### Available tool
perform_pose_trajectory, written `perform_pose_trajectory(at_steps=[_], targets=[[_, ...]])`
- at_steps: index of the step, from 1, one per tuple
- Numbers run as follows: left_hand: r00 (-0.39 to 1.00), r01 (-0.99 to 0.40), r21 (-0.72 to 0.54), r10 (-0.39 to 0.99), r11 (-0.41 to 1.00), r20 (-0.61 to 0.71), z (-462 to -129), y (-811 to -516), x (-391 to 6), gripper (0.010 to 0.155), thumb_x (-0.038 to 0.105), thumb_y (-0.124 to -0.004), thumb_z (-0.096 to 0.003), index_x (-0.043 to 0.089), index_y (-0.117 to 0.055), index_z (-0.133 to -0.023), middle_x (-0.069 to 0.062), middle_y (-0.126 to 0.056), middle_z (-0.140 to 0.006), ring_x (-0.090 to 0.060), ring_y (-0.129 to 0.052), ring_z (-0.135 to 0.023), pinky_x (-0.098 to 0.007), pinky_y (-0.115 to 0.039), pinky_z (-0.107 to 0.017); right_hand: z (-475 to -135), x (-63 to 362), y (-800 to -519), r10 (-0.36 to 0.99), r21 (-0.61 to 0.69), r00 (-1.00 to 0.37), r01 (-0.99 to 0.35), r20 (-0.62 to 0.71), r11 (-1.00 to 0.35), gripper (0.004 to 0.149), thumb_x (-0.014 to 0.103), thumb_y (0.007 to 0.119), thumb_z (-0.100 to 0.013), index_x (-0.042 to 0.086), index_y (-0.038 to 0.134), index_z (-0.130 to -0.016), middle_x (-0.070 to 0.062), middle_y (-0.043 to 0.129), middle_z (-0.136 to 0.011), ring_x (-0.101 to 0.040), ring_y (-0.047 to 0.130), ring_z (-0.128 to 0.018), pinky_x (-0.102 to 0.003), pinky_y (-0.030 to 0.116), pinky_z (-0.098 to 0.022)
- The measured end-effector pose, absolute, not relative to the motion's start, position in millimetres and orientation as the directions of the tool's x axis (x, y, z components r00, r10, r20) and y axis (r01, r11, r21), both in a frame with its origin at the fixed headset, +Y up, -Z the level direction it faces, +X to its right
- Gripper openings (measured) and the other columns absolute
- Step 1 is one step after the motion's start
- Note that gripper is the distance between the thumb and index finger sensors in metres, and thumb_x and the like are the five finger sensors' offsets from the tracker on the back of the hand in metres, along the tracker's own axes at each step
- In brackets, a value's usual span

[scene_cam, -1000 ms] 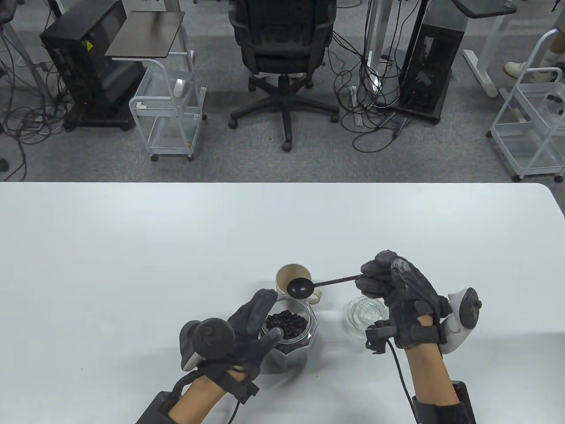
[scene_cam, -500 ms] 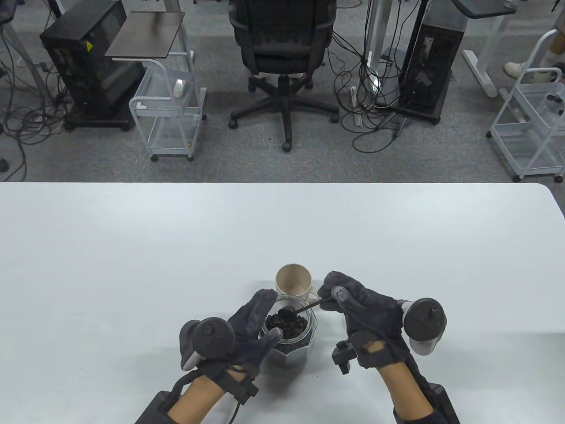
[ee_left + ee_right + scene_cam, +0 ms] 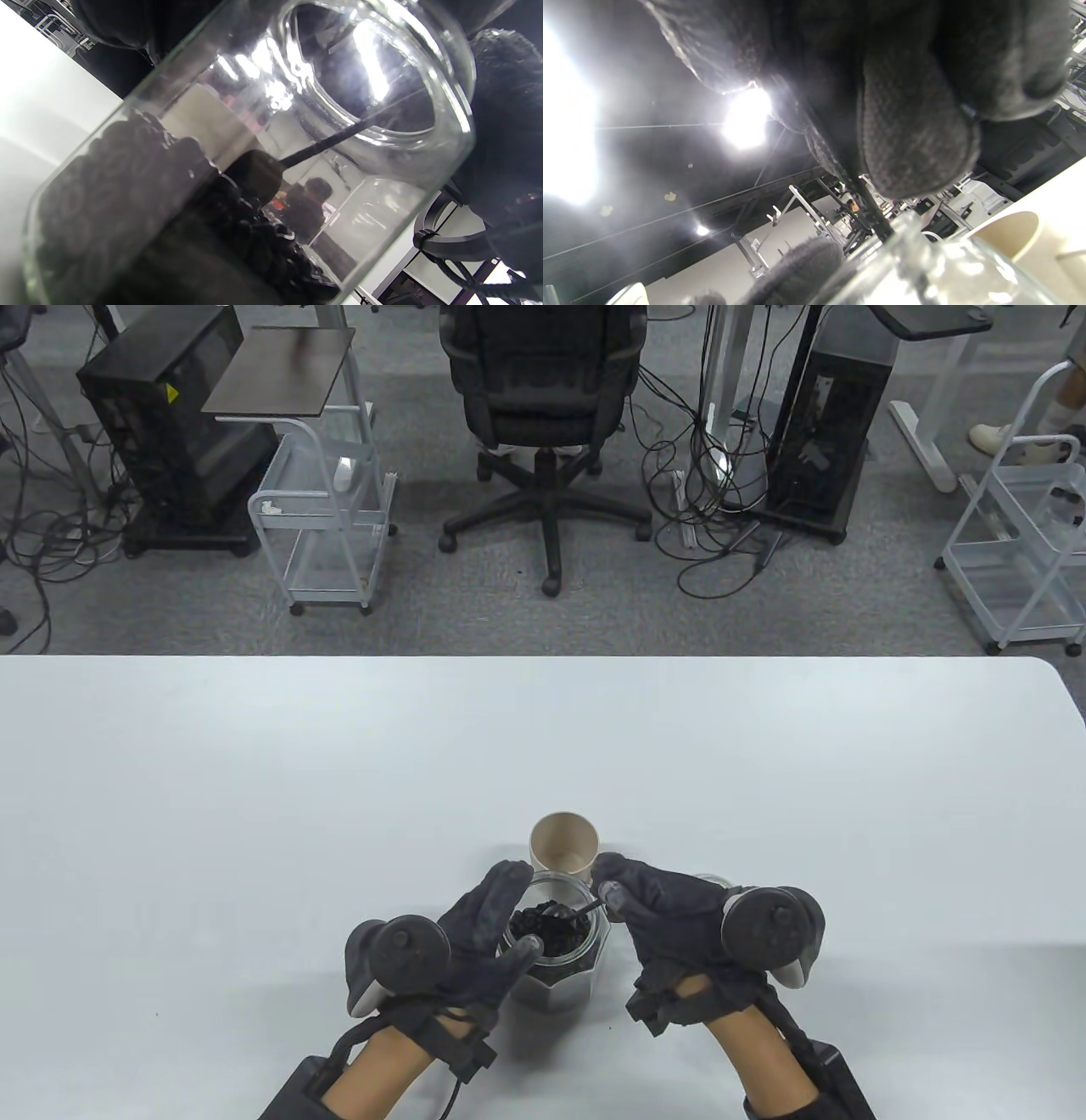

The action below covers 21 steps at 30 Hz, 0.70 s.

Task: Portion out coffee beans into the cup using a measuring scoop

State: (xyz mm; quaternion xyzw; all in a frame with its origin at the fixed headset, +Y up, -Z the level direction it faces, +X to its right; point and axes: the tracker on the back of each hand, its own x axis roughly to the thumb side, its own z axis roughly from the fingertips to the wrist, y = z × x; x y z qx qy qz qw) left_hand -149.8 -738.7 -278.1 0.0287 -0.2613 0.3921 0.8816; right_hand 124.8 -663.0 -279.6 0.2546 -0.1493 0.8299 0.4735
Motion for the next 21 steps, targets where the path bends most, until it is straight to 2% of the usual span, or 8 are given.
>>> perform_pose_trajectory(at_steps=[10,16,21], targets=[[0.559,-0.705,-0.153,0.675,0.693,0.481,-278,-739,-150,0.087,0.074,-0.056,-0.0463,0.020,-0.041,-0.113,-0.018,-0.050,-0.117,-0.052,-0.069,-0.099,-0.067,-0.057,-0.066,-282,121,-669,0.734,-0.004,-0.448,-0.855,0.510,-0.519,0.040,0.034,0.078,-0.050,0.007,0.088,-0.077,-0.024,0.097,-0.059,-0.040,0.106,-0.029,-0.051,0.084,-0.026],[0.561,-0.703,-0.155,0.675,0.694,0.479,-278,-739,-150,0.087,0.074,-0.056,-0.0463,0.021,-0.041,-0.113,-0.018,-0.050,-0.117,-0.052,-0.069,-0.099,-0.067,-0.057,-0.066,-289,134,-682,0.887,0.008,-0.319,-0.940,0.334,-0.341,0.040,0.032,0.079,-0.050,0.002,0.089,-0.075,-0.026,0.099,-0.053,-0.038,0.110,-0.021,-0.049,0.088,-0.019],[0.557,-0.705,-0.159,0.678,0.691,0.480,-278,-740,-150,0.087,0.074,-0.056,-0.0462,0.021,-0.040,-0.113,-0.018,-0.050,-0.117,-0.053,-0.069,-0.099,-0.067,-0.057,-0.066,-291,141,-688,0.931,-0.011,-0.280,-0.958,0.235,-0.285,0.040,0.030,0.078,-0.050,0.000,0.088,-0.074,-0.027,0.100,-0.050,-0.036,0.112,-0.019,-0.048,0.089,-0.016]])
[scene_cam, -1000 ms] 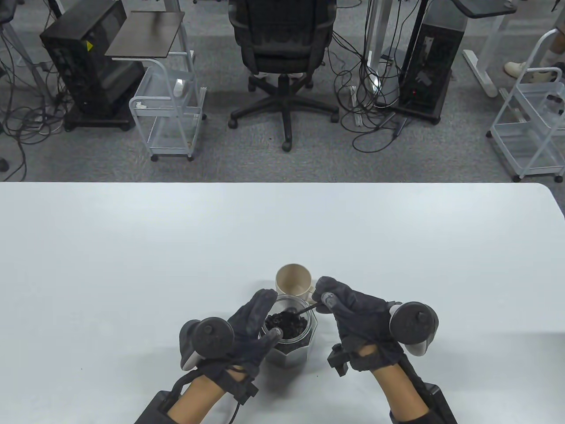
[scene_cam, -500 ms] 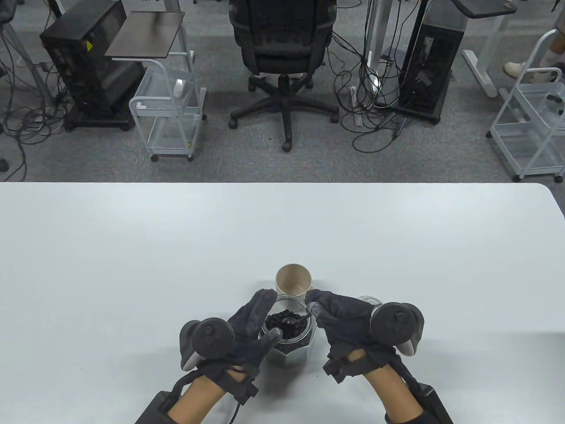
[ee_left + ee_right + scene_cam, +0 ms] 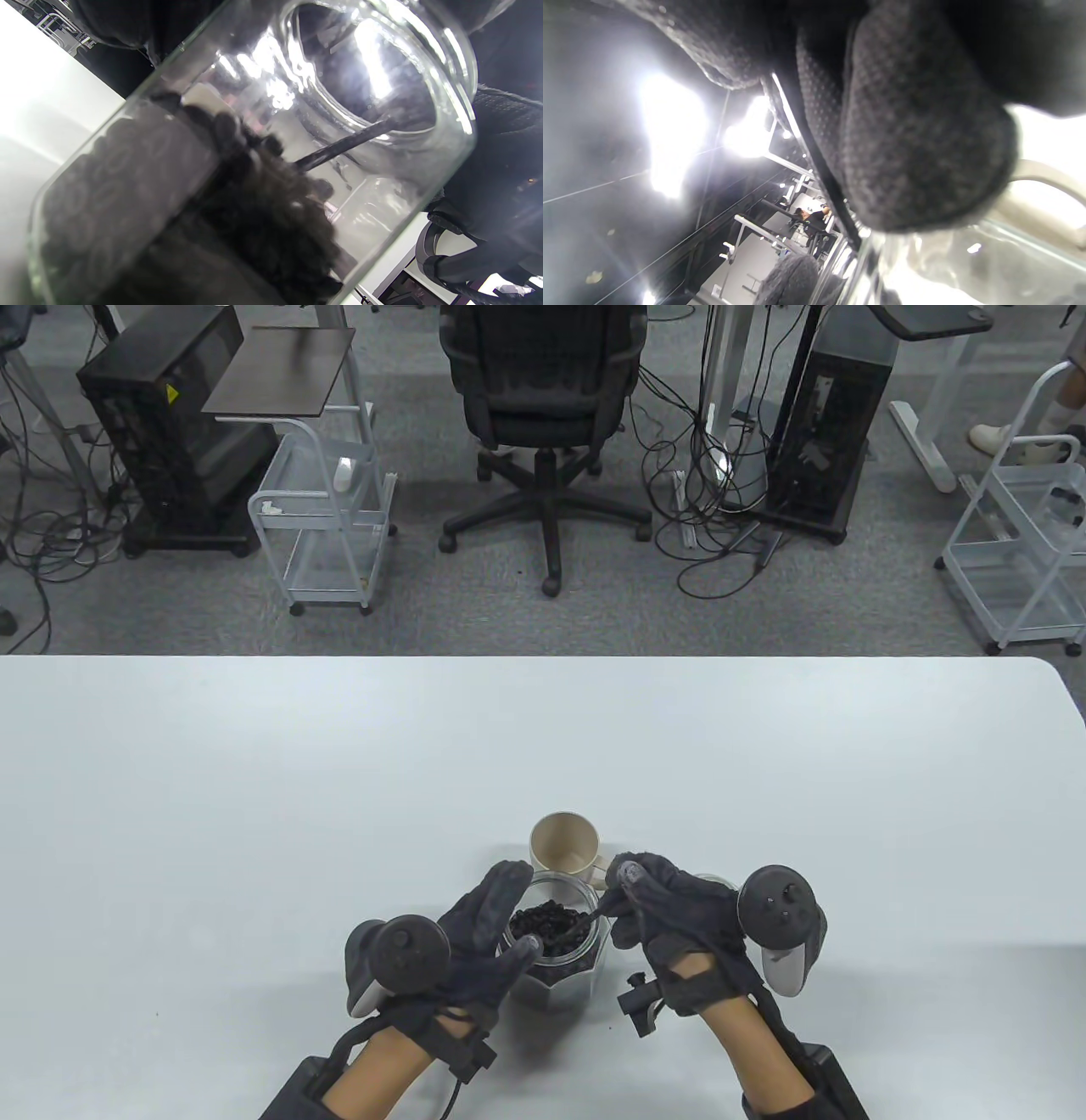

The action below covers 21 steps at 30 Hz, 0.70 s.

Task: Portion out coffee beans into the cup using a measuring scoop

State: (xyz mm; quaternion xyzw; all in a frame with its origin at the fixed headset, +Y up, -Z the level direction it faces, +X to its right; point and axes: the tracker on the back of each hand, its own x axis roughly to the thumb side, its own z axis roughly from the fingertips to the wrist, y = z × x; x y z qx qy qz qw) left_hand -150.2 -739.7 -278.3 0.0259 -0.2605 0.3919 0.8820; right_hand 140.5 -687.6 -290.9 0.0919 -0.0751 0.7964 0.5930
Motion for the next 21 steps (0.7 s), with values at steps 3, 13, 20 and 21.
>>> perform_pose_trajectory(at_steps=[3,13,20,21], targets=[[0.555,-0.706,-0.161,0.680,0.690,0.479,-278,-740,-150,0.087,0.074,-0.056,-0.0462,0.021,-0.040,-0.113,-0.018,-0.050,-0.117,-0.053,-0.069,-0.099,-0.067,-0.057,-0.066,-292,145,-693,0.959,-0.028,-0.230,-0.973,0.167,-0.228,0.040,0.030,0.078,-0.050,-0.001,0.088,-0.073,-0.027,0.100,-0.049,-0.036,0.113,-0.018,-0.048,0.090,-0.015],[0.555,-0.705,-0.163,0.681,0.690,0.478,-279,-740,-151,0.087,0.074,-0.056,-0.0461,0.021,-0.040,-0.113,-0.018,-0.050,-0.117,-0.053,-0.069,-0.099,-0.067,-0.057,-0.066,-301,167,-714,1.000,-0.060,-0.006,-0.998,-0.019,-0.007,0.040,0.031,0.076,-0.052,0.001,0.085,-0.076,-0.025,0.098,-0.053,-0.035,0.111,-0.022,-0.047,0.088,-0.019],[0.555,-0.706,-0.164,0.682,0.689,0.477,-279,-740,-151,0.087,0.074,-0.056,-0.0462,0.022,-0.040,-0.113,-0.018,-0.050,-0.117,-0.053,-0.069,-0.099,-0.067,-0.057,-0.066,-306,183,-729,0.985,-0.113,0.138,-0.986,-0.103,0.126,0.040,0.031,0.075,-0.052,0.002,0.084,-0.077,-0.025,0.097,-0.054,-0.034,0.110,-0.023,-0.046,0.088,-0.020],[0.554,-0.707,-0.164,0.683,0.688,0.476,-279,-740,-151,0.087,0.074,-0.056,-0.0461,0.021,-0.040,-0.113,-0.018,-0.050,-0.117,-0.053,-0.069,-0.099,-0.067,-0.057,-0.066,-306,185,-730,0.982,-0.119,0.153,-0.983,-0.108,0.140,0.040,0.031,0.075,-0.052,0.002,0.084,-0.077,-0.025,0.097,-0.054,-0.034,0.110,-0.023,-0.046,0.088,-0.020]])
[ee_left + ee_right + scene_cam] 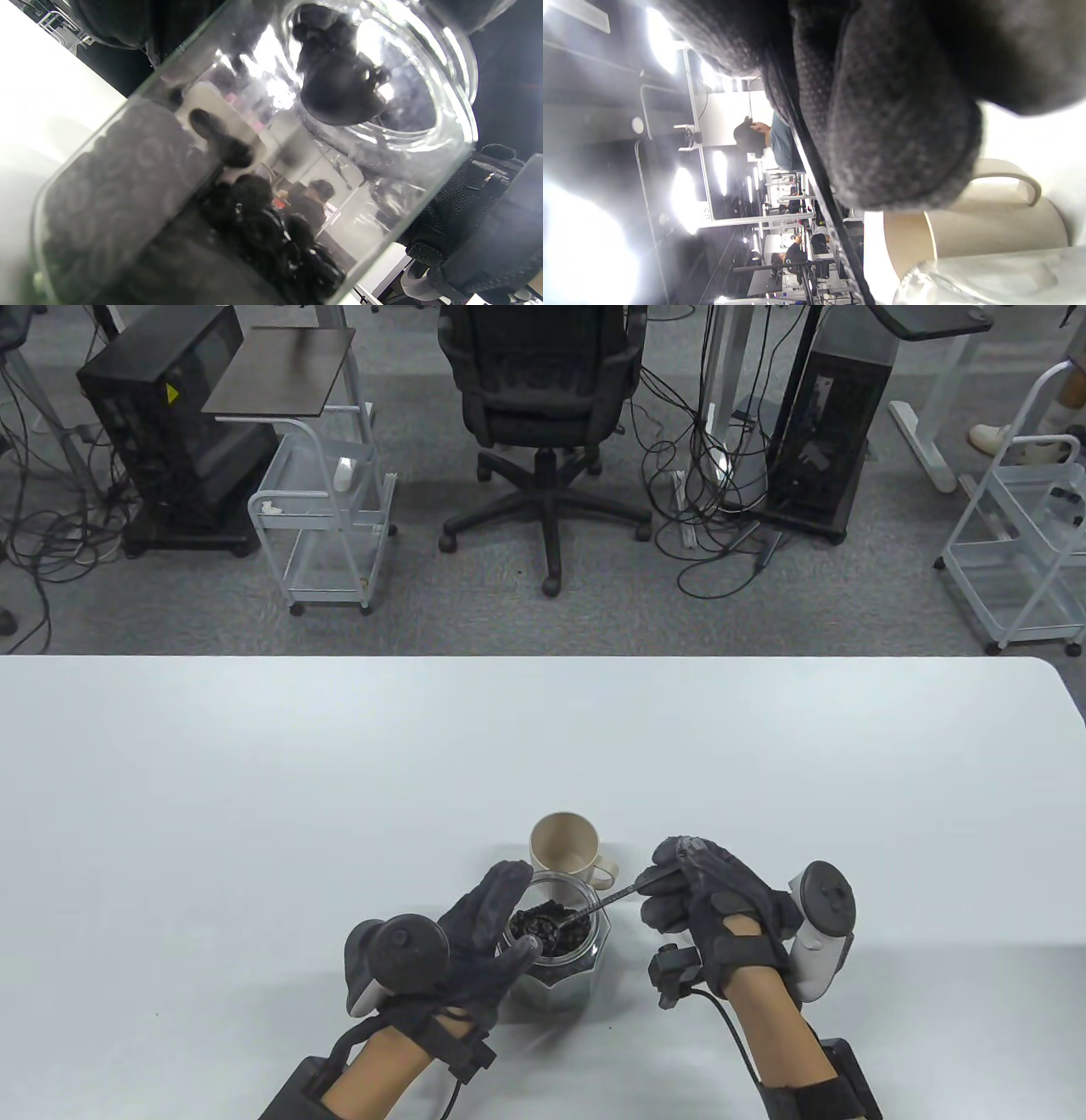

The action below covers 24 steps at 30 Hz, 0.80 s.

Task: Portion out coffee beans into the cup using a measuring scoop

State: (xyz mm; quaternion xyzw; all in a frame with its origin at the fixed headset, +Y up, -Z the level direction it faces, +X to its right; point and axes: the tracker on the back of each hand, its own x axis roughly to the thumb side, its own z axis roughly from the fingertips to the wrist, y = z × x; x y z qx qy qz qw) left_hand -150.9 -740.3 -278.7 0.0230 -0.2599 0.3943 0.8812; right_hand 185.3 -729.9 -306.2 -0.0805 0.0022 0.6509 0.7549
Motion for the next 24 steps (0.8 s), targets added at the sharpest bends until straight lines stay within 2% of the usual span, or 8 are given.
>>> perform_pose_trajectory(at_steps=[14,24], targets=[[0.554,-0.708,-0.166,0.685,0.687,0.473,-279,-741,-151,0.086,0.074,-0.056,-0.0461,0.022,-0.040,-0.113,-0.018,-0.050,-0.117,-0.053,-0.070,-0.099,-0.067,-0.058,-0.066,-308,201,-744,0.932,-0.179,0.317,-0.941,-0.176,0.286,0.040,0.032,0.073,-0.054,0.003,0.082,-0.079,-0.023,0.096,-0.056,-0.033,0.110,-0.025,-0.045,0.089,-0.021],[0.553,-0.709,-0.169,0.688,0.685,0.470,-279,-741,-151,0.086,0.074,-0.055,-0.0462,0.022,-0.040,-0.113,-0.018,-0.049,-0.117,-0.053,-0.070,-0.099,-0.067,-0.058,-0.066,-303,203,-740,0.890,-0.234,0.433,-0.889,-0.145,0.394,0.041,0.032,0.072,-0.054,0.003,0.079,-0.082,-0.023,0.095,-0.060,-0.034,0.111,-0.031,-0.046,0.089,-0.025]])
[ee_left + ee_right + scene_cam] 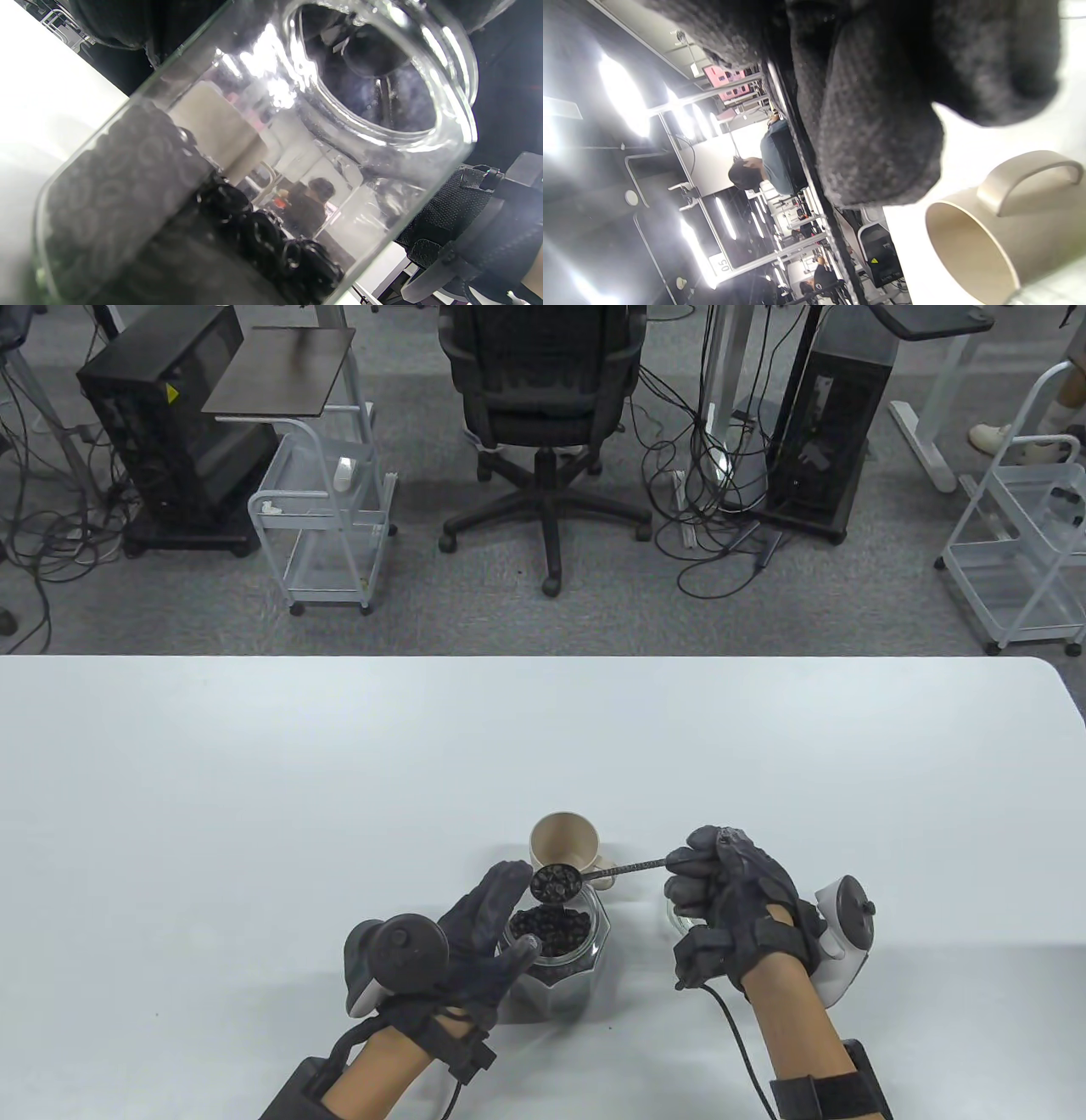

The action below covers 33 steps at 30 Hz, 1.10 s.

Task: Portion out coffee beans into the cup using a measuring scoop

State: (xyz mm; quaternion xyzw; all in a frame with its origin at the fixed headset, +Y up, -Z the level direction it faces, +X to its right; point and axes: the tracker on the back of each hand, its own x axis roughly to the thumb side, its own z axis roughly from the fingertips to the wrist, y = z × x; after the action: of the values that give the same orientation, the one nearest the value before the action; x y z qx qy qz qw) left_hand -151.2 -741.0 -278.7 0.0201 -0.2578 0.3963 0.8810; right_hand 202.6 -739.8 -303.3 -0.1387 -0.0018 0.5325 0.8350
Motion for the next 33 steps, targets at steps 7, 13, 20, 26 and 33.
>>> perform_pose_trajectory(at_steps=[7,13,20,26,33], targets=[[0.553,-0.709,-0.170,0.688,0.685,0.470,-279,-741,-151,0.086,0.074,-0.055,-0.0462,0.023,-0.039,-0.113,-0.018,-0.049,-0.117,-0.053,-0.070,-0.099,-0.067,-0.058,-0.066,-304,205,-744,0.871,-0.254,0.476,-0.863,-0.124,0.436,0.043,0.029,0.070,-0.055,0.002,0.072,-0.087,-0.026,0.088,-0.070,-0.039,0.108,-0.044,-0.050,0.087,-0.035],[0.553,-0.709,-0.170,0.688,0.685,0.470,-279,-741,-151,0.086,0.074,-0.055,-0.0462,0.023,-0.039,-0.113,-0.019,-0.049,-0.117,-0.053,-0.070,-0.099,-0.067,-0.058,-0.066,-306,204,-749,0.874,-0.271,0.469,-0.864,-0.127,0.424,0.045,0.026,0.070,-0.054,0.001,0.067,-0.091,-0.029,0.082,-0.076,-0.044,0.104,-0.054,-0.053,0.084,-0.041],[0.553,-0.708,-0.173,0.690,0.685,0.467,-278,-741,-151,0.086,0.074,-0.055,-0.0461,0.023,-0.039,-0.113,-0.019,-0.049,-0.117,-0.053,-0.070,-0.098,-0.068,-0.058,-0.065,-308,200,-753,0.907,-0.249,0.406,-0.895,-0.114,0.370,0.045,0.024,0.069,-0.054,0.002,0.065,-0.093,-0.030,0.078,-0.080,-0.047,0.100,-0.058,-0.055,0.081,-0.044],[0.552,-0.709,-0.174,0.692,0.683,0.465,-278,-741,-151,0.086,0.074,-0.055,-0.0462,0.023,-0.039,-0.113,-0.019,-0.049,-0.117,-0.053,-0.070,-0.099,-0.068,-0.058,-0.066,-312,192,-744,0.971,-0.151,0.238,-0.961,-0.033,0.230,0.045,0.024,0.070,-0.054,0.003,0.066,-0.094,-0.030,0.077,-0.082,-0.049,0.098,-0.061,-0.056,0.080,-0.045],[0.553,-0.709,-0.175,0.692,0.684,0.465,-278,-741,-152,0.086,0.074,-0.055,-0.0462,0.023,-0.039,-0.113,-0.019,-0.049,-0.117,-0.053,-0.070,-0.098,-0.068,-0.058,-0.065,-312,174,-719,0.963,-0.030,-0.140,-0.990,0.231,-0.137,0.044,0.026,0.072,-0.053,0.009,0.071,-0.094,-0.028,0.079,-0.084,-0.048,0.099,-0.064,-0.056,0.080,-0.048]])
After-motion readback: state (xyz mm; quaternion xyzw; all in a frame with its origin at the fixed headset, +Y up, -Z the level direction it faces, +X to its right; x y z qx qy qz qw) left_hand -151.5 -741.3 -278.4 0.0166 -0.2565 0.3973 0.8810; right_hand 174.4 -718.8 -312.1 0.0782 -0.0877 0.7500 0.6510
